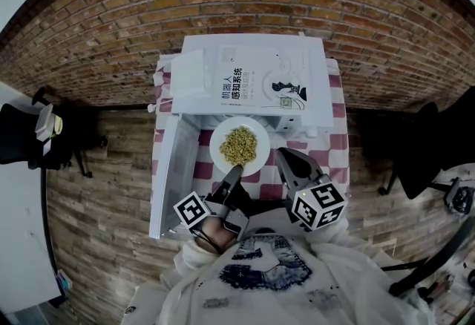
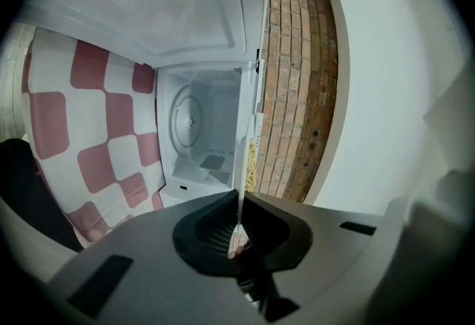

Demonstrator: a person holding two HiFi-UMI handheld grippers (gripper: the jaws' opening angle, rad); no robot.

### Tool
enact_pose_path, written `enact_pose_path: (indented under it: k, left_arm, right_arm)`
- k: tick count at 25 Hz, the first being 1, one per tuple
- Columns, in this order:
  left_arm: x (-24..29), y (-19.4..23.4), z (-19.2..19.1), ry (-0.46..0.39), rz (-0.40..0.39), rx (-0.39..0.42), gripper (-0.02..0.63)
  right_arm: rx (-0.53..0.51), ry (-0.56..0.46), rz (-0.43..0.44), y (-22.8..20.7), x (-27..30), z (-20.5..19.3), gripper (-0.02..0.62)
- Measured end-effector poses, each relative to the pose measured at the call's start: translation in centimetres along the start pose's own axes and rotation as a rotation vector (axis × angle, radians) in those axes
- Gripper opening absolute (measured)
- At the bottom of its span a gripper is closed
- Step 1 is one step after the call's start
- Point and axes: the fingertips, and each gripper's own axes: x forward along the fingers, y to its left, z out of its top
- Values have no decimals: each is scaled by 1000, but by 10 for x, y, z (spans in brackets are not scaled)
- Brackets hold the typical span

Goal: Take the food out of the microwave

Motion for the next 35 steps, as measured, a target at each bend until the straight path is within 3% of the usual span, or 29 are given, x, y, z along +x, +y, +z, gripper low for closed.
enact_pose_path:
  k: [35]
  left_arm:
    - [-2,1,0,-8,11,0,20]
  right_arm:
    - [-47,5,24,8,1,-1,14]
